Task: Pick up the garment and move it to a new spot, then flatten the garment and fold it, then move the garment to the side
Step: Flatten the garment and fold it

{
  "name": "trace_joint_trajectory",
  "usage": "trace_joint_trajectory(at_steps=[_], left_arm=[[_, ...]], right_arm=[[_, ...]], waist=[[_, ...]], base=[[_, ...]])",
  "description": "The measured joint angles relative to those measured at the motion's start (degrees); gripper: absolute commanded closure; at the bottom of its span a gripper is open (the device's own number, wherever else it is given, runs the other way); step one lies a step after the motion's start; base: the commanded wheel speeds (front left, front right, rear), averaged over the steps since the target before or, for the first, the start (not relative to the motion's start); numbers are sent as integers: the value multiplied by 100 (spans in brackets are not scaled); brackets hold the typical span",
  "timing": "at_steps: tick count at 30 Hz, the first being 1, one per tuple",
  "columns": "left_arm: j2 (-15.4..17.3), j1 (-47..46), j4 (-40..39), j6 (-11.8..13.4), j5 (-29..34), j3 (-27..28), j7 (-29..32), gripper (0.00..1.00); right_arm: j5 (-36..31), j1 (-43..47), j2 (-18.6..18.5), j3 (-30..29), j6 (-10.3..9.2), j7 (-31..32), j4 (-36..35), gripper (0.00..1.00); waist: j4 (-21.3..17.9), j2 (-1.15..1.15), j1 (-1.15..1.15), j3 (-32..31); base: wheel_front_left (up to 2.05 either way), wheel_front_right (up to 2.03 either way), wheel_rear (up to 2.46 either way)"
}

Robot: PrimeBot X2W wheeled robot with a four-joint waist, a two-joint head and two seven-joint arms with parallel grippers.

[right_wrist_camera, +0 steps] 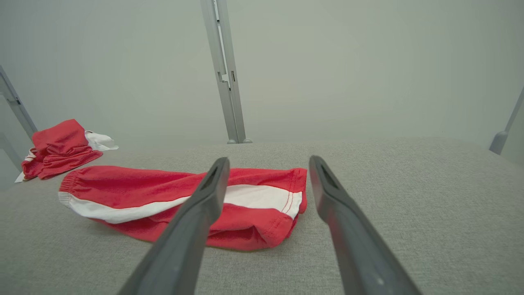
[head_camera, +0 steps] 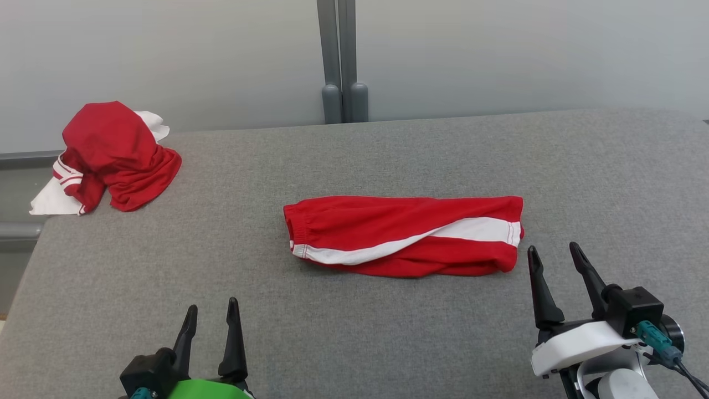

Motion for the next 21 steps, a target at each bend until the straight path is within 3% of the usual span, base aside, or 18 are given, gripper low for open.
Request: trace_joint_trajectory(at_steps=[14, 21], left_arm=[[-13, 16, 10, -7, 120, 30, 0, 0], [66, -297, 291, -182, 270, -180, 62, 0]], right_arm=[[107, 0, 2, 76, -1, 0, 71, 0], [105, -53, 3, 103, -1, 0, 113, 0]], waist=[[22, 0, 0, 36], [-25, 0, 0, 144]], base=[[0, 0, 0], [0, 0, 0]])
